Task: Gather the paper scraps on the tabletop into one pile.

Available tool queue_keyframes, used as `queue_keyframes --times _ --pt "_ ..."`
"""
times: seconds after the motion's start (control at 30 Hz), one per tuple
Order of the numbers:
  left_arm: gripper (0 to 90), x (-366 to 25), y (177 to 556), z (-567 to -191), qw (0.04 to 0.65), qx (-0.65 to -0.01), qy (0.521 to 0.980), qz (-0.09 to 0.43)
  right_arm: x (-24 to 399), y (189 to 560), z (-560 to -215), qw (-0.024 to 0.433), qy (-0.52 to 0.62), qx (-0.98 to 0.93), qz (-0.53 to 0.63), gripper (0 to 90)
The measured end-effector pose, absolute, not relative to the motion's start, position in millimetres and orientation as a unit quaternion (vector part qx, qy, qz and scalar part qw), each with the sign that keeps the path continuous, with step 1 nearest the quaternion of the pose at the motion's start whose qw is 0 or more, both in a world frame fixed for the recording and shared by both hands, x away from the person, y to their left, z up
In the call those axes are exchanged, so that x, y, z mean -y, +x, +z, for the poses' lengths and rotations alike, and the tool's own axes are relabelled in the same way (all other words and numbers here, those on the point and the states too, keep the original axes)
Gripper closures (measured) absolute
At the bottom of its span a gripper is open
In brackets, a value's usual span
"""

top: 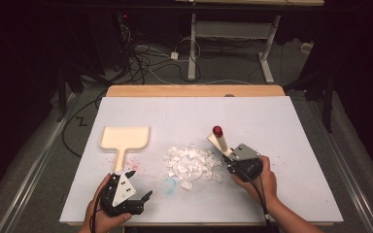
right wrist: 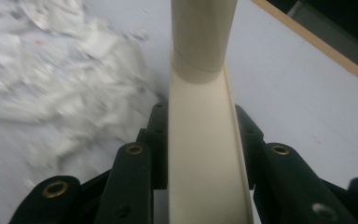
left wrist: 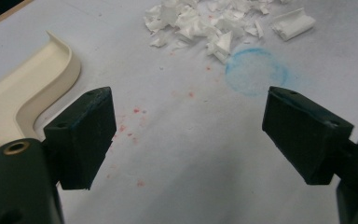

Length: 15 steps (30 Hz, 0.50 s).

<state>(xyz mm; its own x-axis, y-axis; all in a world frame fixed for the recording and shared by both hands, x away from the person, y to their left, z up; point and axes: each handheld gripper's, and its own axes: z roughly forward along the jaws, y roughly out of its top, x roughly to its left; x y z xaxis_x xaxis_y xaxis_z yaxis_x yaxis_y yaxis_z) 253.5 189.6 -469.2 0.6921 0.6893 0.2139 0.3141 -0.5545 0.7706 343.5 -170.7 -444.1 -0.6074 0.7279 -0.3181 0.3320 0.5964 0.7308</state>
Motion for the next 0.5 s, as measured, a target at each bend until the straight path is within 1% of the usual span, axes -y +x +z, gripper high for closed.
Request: queue_keyframes --times 0.07,0.17,0.27,0.37,0.5 --pt "16.5 -189.8 252.9 -468.6 0.367 -0.297 0.843 0.257 153.0 339.5 -444.0 0.302 0.309 -0.838 0.335 67.7" --pt "16.6 -189.9 253.3 -469.0 0.368 -0.297 0.844 0.255 143.2 336.6 -443.9 0.294 0.306 -0.838 0.344 67.7" --pt "16.5 -189.6 253.2 -469.3 0.366 -0.295 0.845 0.254 133.6 332.6 -444.0 0.298 0.289 -0.84 0.35 67.7" --pt "16.6 -190.0 253.1 -469.2 0.366 -0.294 0.846 0.254 132.9 331.2 -439.8 0.284 0.282 -0.84 0.367 67.8" --pt "16.5 -189.9 253.6 -469.4 0.367 -0.295 0.845 0.255 141.1 329.8 -427.2 0.298 0.275 -0.83 0.383 67.8"
